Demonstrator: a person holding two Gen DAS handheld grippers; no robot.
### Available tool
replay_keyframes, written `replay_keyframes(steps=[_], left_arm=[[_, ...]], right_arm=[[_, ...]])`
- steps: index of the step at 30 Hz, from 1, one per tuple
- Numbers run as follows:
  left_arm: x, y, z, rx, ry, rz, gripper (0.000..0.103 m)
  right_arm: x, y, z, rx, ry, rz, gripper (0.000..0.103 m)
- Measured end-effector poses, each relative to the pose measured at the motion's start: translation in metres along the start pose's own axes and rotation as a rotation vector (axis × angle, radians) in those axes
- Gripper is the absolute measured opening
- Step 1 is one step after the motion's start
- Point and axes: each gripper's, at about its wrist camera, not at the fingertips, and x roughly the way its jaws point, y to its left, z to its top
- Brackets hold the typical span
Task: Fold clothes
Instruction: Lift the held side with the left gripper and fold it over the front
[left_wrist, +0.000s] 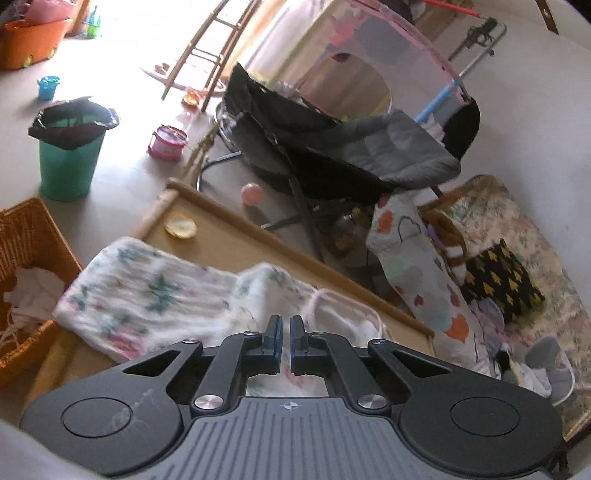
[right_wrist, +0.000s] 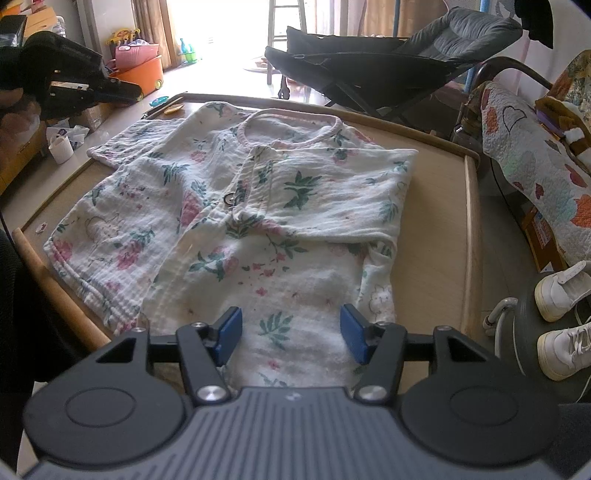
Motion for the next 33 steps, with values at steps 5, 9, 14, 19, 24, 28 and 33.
replay_keyframes(steps=[5, 9, 14, 19, 24, 28, 33], left_arm=[[-0.006, 0.031, 0.000, -0.130, -0.047, 0.113, 0.016], [-0.024, 0.075, 0.007, -0.304, -0.079, 0.190, 0.045], [-0.038, 0.127, 0.004, -0.547, -0.091, 0.202, 0.055], [-0.027, 0.145, -0.010, -0.630, -0.047, 0.192, 0.055], [-0.016, 0.146, -0.012, -0.646, -0.087, 0.209, 0.052], [-0.009, 0.139, -0.003, -0.615, -0.125, 0.211, 0.038], [-0.005, 0.126, 0.006, -0.498, -0.118, 0.240, 0.010]], right_arm=[[-0.002, -0.001, -0.002, -0.001, -0.001, 0.003, 0.059], [-0.001, -0.001, -0.001, -0.003, -0.001, 0.001, 0.059], [0.001, 0.001, 0.000, -0.009, 0.001, -0.005, 0.062], [0.001, 0.001, 0.000, -0.010, 0.003, -0.007, 0.063], [0.002, 0.002, 0.000, -0.008, 0.003, -0.007, 0.063], [0.002, 0.002, 0.000, -0.010, 0.003, -0.007, 0.063], [0.002, 0.002, 0.000, -0.011, 0.003, -0.006, 0.063]])
